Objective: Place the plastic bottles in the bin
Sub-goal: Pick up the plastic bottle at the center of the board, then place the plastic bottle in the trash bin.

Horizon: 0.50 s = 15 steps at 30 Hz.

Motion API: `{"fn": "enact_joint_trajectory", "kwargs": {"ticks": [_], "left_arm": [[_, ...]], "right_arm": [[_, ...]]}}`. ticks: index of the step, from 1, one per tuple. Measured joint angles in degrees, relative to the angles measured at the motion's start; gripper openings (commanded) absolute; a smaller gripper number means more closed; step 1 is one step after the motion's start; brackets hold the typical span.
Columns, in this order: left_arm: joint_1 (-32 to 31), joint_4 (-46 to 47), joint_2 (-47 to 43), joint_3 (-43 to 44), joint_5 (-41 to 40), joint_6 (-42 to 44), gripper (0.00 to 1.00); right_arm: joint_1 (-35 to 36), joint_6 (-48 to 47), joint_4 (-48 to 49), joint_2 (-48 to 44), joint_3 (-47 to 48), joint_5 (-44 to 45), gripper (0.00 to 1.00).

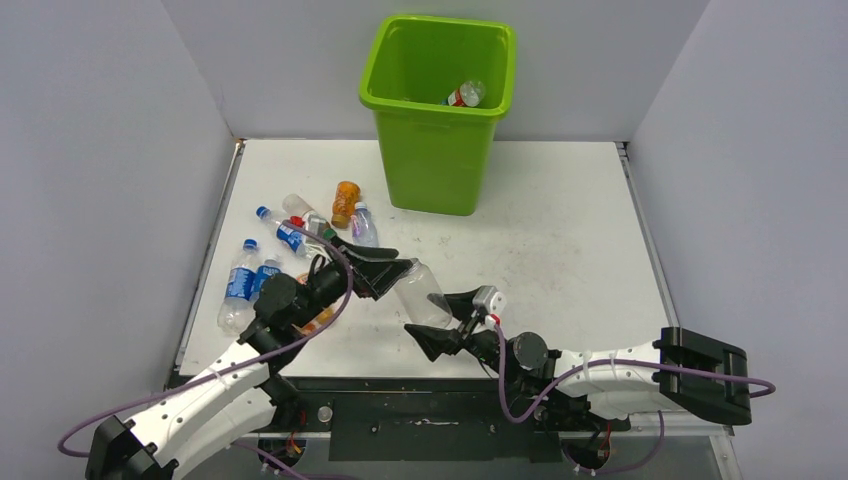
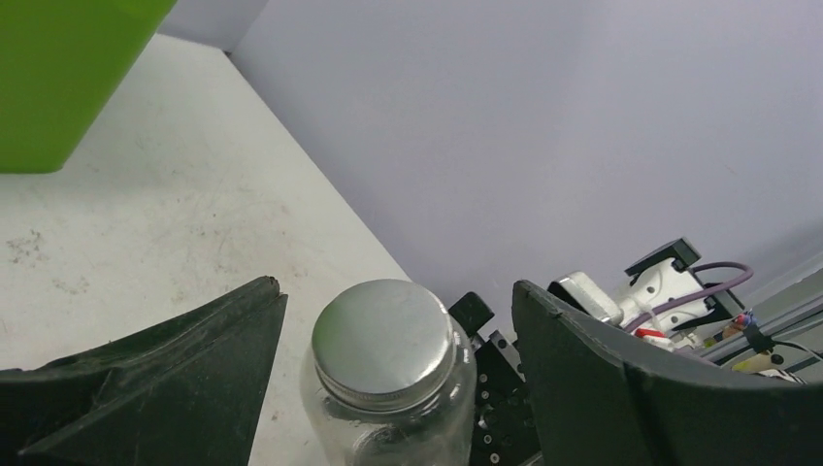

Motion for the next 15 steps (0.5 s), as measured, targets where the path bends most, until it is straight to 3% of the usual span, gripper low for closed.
{"fn": "enact_joint_trajectory", "kwargs": {"ticks": [8, 13, 15], "left_arm": [[-1.8, -3.7, 3.7, 0.2, 1.5, 0.5, 0.79], [-3.9, -3.7, 4.1, 0.2, 1.3, 1.2, 0.58], [-4.1, -3.6, 4.4, 0.3, 1.1, 1.8, 0.56]], "right_arm": [[0.1, -0.4, -0.4, 0.0, 0.0, 0.1, 0.27], [0.1, -0.5, -0.7, 0.0, 0.0, 0.3, 0.27], [0.1, -0.5, -0.6, 0.5, 0.0, 0.6, 0.27]]}}
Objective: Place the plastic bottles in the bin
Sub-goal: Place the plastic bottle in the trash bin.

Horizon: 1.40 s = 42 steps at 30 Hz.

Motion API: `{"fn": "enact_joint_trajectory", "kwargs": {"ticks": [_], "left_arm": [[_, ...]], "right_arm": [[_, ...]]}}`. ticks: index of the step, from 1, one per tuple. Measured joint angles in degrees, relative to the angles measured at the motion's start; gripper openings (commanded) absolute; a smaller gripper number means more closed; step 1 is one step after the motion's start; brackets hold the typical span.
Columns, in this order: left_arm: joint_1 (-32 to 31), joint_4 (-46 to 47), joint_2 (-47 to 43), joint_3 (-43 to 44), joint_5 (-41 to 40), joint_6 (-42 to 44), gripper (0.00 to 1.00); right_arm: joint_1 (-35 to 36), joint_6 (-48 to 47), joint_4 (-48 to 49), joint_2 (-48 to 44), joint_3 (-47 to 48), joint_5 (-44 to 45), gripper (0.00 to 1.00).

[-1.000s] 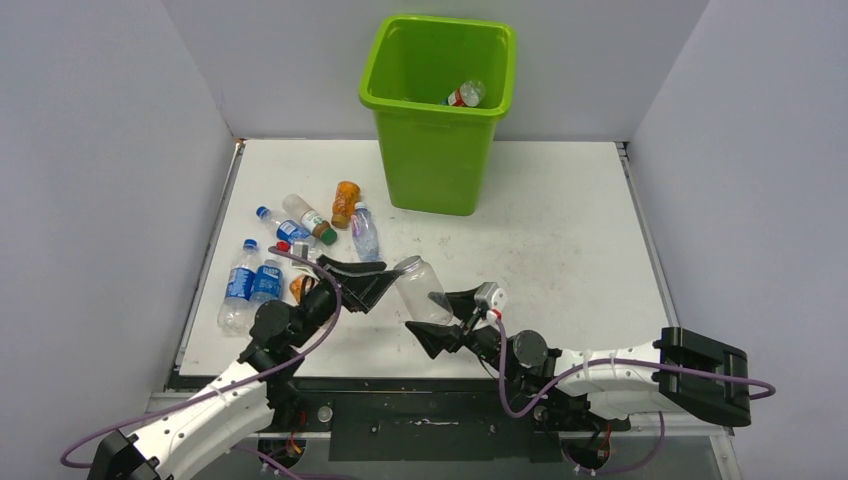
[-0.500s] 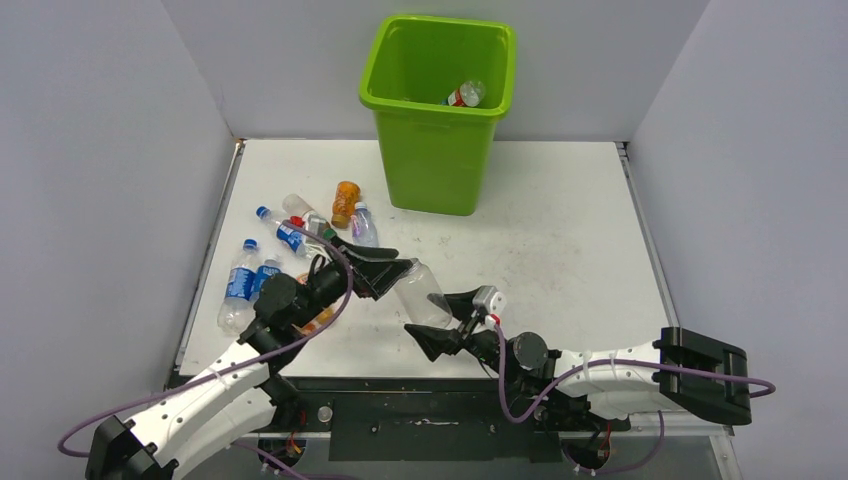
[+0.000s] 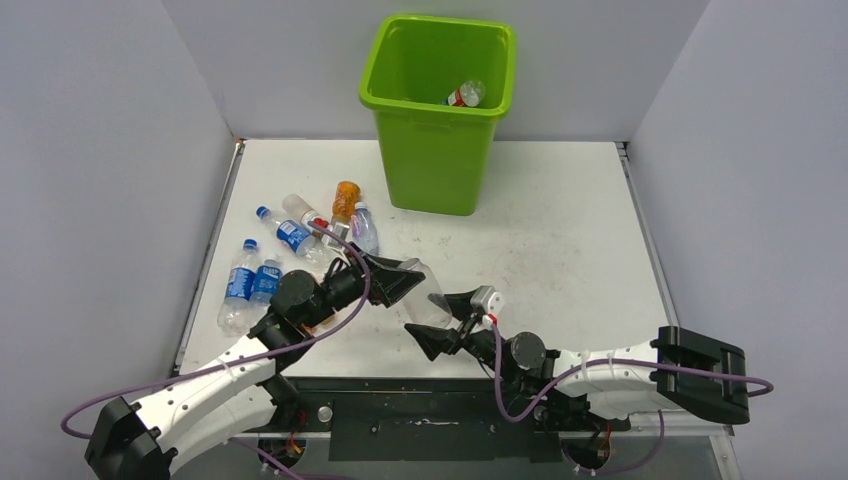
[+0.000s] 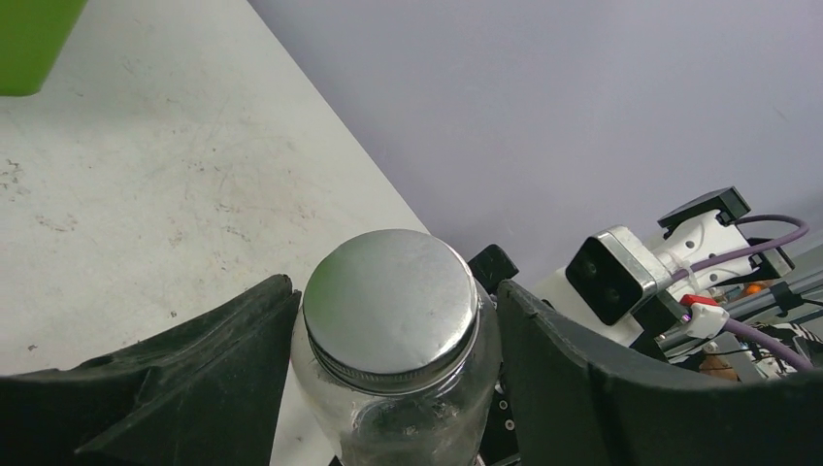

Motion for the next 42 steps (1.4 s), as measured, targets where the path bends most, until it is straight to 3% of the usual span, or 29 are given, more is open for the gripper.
{"fn": "enact_joint_trajectory", "kwargs": {"ticks": [4, 12, 15, 21, 25, 27, 32, 35, 38, 41, 42], "left_arm": [[-0.3, 0.9, 1.0, 0.0, -0.5, 0.2, 0.8], [-0.8, 4.3, 1.5, 0.0, -2.5, -3.0, 0.85], [-0.8, 5.4, 1.6, 0.0, -2.7, -4.2, 0.77], [-0.6, 5.9, 3.1, 0.0, -3.3, -5.5, 0.44], [-0.5, 6.5, 3.8, 0.0, -3.7, -5.8, 0.28], [-0.5, 6.7, 3.9, 0.0, -3.7, -5.8, 0.28], [-0.5, 7.1, 4.0, 0.0, -3.7, -5.8, 0.49], [-0.5, 7.1, 4.0, 0.0, -3.6, -5.8, 0.51], [-0.5, 7.1, 4.0, 0.0, -3.3, -5.8, 0.36], [-0.5, 7.1, 4.0, 0.0, -3.1, -5.8, 0.0], [-0.5, 7.1, 4.0, 0.0, -3.0, -5.7, 0.0]], "right_arm": [[0.0, 0.2, 0.2, 0.5, 0.0, 0.7, 0.27], [0.7, -0.1, 0.6, 1.1, 0.0, 0.4, 0.27], [0.7, -0.4, 0.6, 1.1, 0.0, 0.4, 0.27], [0.7, -0.8, 0.7, 1.0, 0.0, 0.5, 0.27], [0.8, -0.8, 0.7, 1.0, 0.0, 0.9, 0.27], [0.7, -0.9, 0.7, 0.9, 0.0, 0.9, 0.27], [0.8, -1.0, 0.5, 0.6, 0.0, 1.0, 0.3], [0.8, -1.0, 0.3, 0.5, 0.0, 1.0, 0.31], [0.8, -1.1, -0.5, -0.2, 0.0, 1.0, 0.31], [0.8, -1.1, -0.7, -0.3, 0.0, 1.0, 0.37], [0.8, -1.1, -0.8, -0.3, 0.0, 1.0, 0.43]]}}
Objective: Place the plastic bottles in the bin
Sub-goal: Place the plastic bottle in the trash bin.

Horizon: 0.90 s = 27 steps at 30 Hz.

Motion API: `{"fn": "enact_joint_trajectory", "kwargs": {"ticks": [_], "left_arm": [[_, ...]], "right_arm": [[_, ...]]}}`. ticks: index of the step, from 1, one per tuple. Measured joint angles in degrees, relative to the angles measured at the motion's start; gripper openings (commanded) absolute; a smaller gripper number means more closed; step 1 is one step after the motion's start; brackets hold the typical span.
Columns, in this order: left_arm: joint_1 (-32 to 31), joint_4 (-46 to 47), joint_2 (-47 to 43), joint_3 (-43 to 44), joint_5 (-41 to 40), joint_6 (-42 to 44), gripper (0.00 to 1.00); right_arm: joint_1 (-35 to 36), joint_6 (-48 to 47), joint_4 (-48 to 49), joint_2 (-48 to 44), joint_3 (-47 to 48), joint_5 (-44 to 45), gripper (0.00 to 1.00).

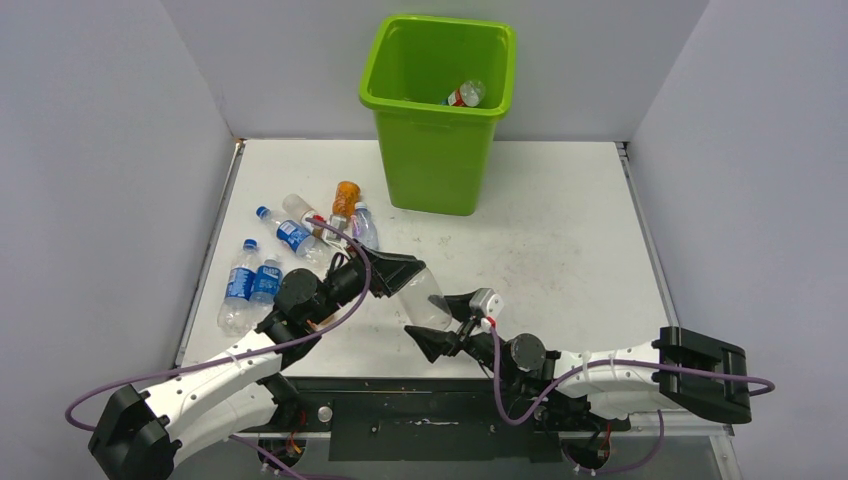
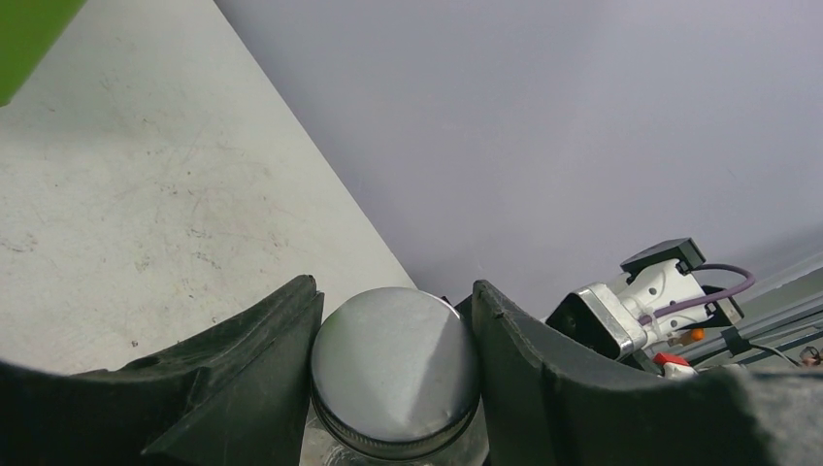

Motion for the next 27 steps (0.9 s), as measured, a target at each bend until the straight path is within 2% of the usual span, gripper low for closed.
{"fn": "enact_joint_trajectory", "kwargs": {"ticks": [3, 5, 7, 18, 22, 27], "left_arm": [[0.0, -0.1, 0.0, 0.0, 0.3, 0.5, 0.0], [0.0, -0.3, 0.0, 0.0, 0.6, 0.9, 0.0], [-0.1, -0.3, 0.0, 0.0, 1.1, 1.0, 0.0], [-0.4, -6.4, -4.7, 0.6, -0.2, 4.1, 0.0], [0.0, -12.8, -7.1, 4.3, -1.6, 8.8, 0.0], [0.1, -18.4, -8.5, 8.8, -2.7, 14.0, 0.0]], "right_arm": [[0.0, 0.1, -0.6, -0.1, 0.0, 0.0, 0.78], [0.0, 0.4, -2.4, -0.7, 0.2, 0.2, 0.97], [0.0, 1.3, -5.2, -1.4, 1.2, 0.1, 0.9], [0.4, 5.9, -23.9, -7.0, 9.3, -0.2, 0.9], [0.4, 8.1, -33.2, -8.2, 14.1, -0.2, 0.9], [0.5, 10.2, -39.1, -9.8, 16.0, -0.7, 0.9]]}}
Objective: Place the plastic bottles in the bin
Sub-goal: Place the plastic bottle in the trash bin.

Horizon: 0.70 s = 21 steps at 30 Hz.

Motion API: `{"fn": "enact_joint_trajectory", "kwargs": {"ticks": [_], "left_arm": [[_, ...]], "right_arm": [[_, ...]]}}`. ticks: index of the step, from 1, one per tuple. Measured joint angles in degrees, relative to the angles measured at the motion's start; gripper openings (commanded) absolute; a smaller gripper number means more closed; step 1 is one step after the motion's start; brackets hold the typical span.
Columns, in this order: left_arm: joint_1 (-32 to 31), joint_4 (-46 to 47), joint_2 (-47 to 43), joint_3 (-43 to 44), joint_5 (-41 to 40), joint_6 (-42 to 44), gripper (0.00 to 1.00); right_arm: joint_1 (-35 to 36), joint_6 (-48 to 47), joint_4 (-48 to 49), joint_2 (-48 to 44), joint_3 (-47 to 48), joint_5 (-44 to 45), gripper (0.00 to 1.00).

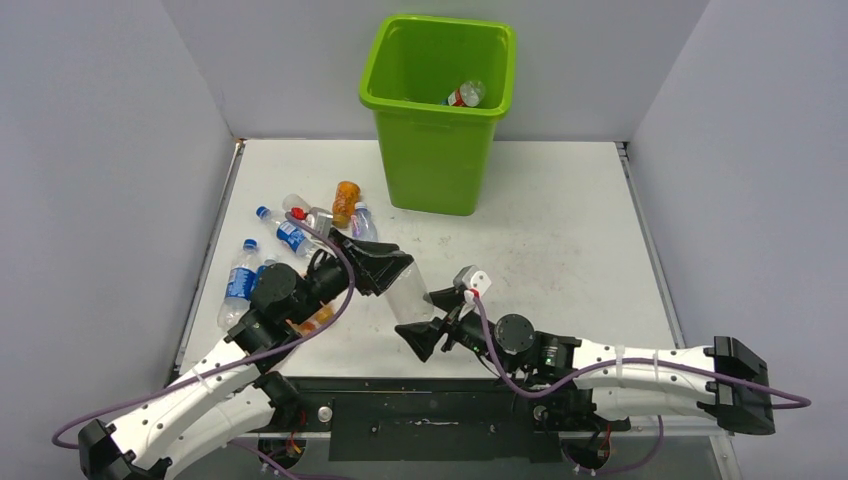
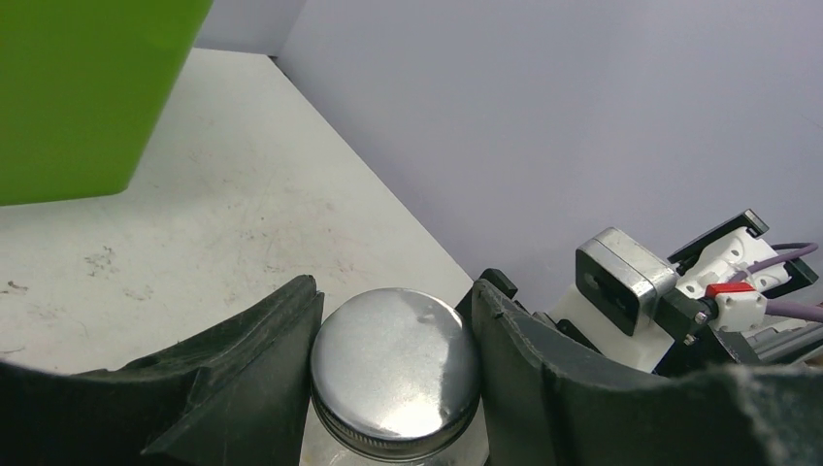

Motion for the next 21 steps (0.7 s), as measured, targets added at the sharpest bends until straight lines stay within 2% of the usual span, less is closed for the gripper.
{"fn": "enact_joint_trajectory", "kwargs": {"ticks": [7, 11, 15, 21], "left_arm": [[0.0, -4.5, -0.7, 1.7, -0.4, 3.6, 0.0], [0.1, -11.6, -0.6, 6.5, -3.0, 9.9, 0.0], [0.2, -17.0, 1.3, 19.2, -6.4, 19.3, 0.0], [0.8, -15.1, 8.9, 39.5, -9.9, 31.5, 0.0]], "right_arm": [[0.2, 0.6, -0.5, -0.6, -0.5, -1.6, 0.9], [0.3, -0.7, -0.4, -3.8, -4.0, -1.8, 0.9], [0.3, -0.2, -0.9, -10.4, -8.7, 3.4, 0.9], [0.3, 2.5, -2.8, -15.3, -12.4, 11.2, 0.9]]}}
